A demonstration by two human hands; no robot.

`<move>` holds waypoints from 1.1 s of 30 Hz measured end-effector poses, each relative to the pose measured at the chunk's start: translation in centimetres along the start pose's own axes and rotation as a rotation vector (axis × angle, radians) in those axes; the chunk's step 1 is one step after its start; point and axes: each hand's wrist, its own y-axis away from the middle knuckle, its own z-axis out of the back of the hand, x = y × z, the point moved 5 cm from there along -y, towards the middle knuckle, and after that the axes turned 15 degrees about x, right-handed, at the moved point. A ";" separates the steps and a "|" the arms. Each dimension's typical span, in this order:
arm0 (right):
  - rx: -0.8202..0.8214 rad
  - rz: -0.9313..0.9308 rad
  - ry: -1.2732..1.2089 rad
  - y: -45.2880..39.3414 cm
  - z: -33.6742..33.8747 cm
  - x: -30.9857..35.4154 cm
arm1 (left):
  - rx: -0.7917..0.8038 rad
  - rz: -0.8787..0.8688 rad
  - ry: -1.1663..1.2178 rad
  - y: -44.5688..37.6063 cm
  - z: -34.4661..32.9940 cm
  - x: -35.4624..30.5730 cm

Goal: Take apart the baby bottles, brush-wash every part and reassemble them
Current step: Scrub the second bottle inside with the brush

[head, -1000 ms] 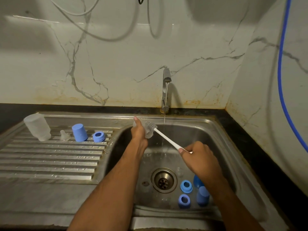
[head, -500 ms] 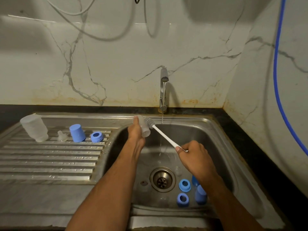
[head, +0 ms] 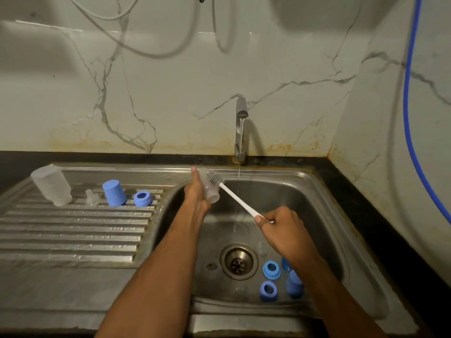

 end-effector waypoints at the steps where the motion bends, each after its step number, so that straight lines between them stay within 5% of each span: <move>1: -0.019 -0.001 0.009 -0.1 0.0 0.1 | -0.001 0.002 -0.011 0.1 -0.1 0.4; 5: -0.125 0.029 0.072 -1.2 -0.5 1.4 | -0.040 -0.036 -0.060 0.6 -0.8 1.5; 9: -0.092 0.045 0.057 -1.4 -0.9 1.7 | 0.084 0.040 0.046 0.1 -0.6 1.2; 15: -0.035 0.028 0.006 -0.9 -1.2 -0.1 | -0.065 0.010 -0.090 -0.7 1.0 -0.7; 21: -0.097 0.037 0.051 -1.4 -0.8 1.1 | -0.037 0.003 -0.195 -0.2 -0.6 1.5; 33: -0.080 0.025 0.024 -1.1 -0.8 0.2 | -0.004 -0.080 0.005 -1.9 1.4 0.2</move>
